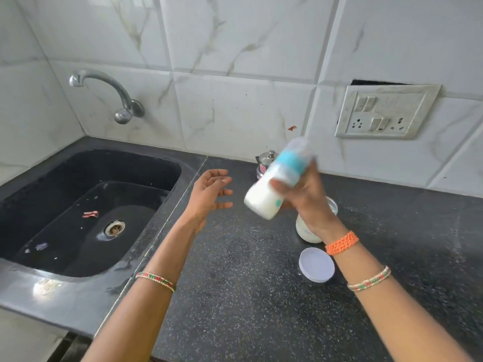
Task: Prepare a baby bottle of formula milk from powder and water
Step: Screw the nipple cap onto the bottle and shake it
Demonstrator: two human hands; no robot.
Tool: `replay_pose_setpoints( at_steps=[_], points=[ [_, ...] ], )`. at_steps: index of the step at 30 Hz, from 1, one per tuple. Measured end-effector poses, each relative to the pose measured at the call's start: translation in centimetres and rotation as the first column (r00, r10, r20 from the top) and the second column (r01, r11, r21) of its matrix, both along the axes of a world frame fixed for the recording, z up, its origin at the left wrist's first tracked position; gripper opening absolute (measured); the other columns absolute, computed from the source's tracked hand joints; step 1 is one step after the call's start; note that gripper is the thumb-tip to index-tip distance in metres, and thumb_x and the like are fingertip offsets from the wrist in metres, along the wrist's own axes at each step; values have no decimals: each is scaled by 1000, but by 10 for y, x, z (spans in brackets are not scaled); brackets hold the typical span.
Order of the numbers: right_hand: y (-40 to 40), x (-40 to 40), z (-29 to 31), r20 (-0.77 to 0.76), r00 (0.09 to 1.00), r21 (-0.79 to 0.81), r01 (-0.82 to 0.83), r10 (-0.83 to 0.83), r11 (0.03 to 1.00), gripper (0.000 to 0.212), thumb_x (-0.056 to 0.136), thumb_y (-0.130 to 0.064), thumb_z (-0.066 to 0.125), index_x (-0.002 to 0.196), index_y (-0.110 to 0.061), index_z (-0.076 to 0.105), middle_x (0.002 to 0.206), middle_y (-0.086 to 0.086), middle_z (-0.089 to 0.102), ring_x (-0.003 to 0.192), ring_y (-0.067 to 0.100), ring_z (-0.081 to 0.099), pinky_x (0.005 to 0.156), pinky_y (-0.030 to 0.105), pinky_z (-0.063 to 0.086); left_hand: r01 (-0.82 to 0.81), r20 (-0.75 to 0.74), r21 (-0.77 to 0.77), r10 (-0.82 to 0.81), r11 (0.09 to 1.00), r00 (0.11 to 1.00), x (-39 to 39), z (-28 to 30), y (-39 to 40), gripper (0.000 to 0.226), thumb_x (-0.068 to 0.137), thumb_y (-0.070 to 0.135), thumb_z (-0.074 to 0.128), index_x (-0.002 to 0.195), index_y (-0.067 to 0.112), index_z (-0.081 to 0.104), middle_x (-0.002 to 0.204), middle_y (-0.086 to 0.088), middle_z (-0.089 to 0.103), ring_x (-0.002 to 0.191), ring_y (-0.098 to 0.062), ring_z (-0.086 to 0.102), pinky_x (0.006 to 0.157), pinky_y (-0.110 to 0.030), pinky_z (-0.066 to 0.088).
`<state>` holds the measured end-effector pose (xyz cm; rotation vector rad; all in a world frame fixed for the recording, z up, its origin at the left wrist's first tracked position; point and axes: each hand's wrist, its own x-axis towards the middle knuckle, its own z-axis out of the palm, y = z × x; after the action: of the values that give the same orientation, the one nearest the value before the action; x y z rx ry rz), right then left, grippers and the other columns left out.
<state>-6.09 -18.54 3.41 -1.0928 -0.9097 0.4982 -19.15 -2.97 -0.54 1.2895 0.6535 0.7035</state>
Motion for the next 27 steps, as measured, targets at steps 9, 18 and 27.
replay_pose_setpoints(
  at_steps=[9,18,27],
  points=[
    [-2,18,-5,-10,1000,-127,-3,2,992,59,67,-7,77,113,-22,42,97,-6,62,86,8,65,65,31,56,4,-33,1,-4,1000,999,7,-10,-2,16,92,6,53,101,16,61,96,2,67,68,-12,60,59,-33,57],
    [-1,42,5,-21,998,-156,59,-63,986,60,66,-17,81,113,-23,43,97,-10,66,90,12,67,64,39,59,10,-63,30,-8,999,998,8,-12,2,19,93,4,49,101,16,61,95,0,67,70,-13,60,57,-31,57],
    [5,37,9,277,939,-158,254,-204,954,52,68,-4,82,112,-14,55,103,-3,67,88,7,65,77,24,54,1,-60,13,-1,1000,998,15,-15,0,16,92,3,54,95,15,65,88,3,69,65,-10,61,57,-31,57]
  ],
)
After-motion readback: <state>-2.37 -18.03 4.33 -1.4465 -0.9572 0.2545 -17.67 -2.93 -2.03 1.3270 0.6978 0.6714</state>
